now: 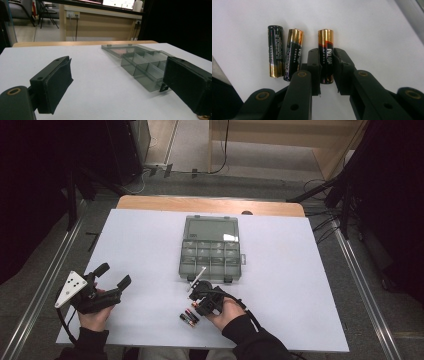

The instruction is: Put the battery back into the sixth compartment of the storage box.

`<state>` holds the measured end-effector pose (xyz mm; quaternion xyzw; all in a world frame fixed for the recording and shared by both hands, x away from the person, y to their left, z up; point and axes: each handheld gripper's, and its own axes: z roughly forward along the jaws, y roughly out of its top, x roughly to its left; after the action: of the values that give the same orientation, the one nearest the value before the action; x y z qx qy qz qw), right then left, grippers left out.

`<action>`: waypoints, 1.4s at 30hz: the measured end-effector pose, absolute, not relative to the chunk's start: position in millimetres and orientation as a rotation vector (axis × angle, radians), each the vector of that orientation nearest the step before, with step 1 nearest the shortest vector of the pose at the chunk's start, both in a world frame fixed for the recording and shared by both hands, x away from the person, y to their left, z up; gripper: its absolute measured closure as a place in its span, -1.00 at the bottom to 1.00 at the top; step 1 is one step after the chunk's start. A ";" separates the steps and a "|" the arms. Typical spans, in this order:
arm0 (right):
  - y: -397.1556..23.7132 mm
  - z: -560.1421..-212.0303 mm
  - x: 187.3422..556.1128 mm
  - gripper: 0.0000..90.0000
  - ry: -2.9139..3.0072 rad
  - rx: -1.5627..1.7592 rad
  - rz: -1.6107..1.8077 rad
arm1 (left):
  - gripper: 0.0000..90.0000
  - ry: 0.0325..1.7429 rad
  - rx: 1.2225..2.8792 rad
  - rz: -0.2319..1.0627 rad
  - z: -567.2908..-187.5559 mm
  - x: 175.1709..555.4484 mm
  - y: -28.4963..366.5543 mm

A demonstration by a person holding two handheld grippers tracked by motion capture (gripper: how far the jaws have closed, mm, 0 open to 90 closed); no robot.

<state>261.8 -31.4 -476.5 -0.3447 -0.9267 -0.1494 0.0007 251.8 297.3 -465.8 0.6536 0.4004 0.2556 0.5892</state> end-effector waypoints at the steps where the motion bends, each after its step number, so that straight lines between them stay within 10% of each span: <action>1: -31.6 -476.0 261.4 0.73 -2.911 -1.093 -0.468 | -0.82 0.932 1.522 0.596 -465.8 251.8 297.3; 42: -66.4 -452.1 294.7 0.73 -2.670 -1.391 -0.976 | -0.82 0.943 1.513 0.590 -466.1 251.9 298.8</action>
<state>294.7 -66.4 -452.1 -0.4394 -0.8436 -0.3084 -0.0116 251.9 298.8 -466.1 0.6502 0.4051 0.2536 0.5907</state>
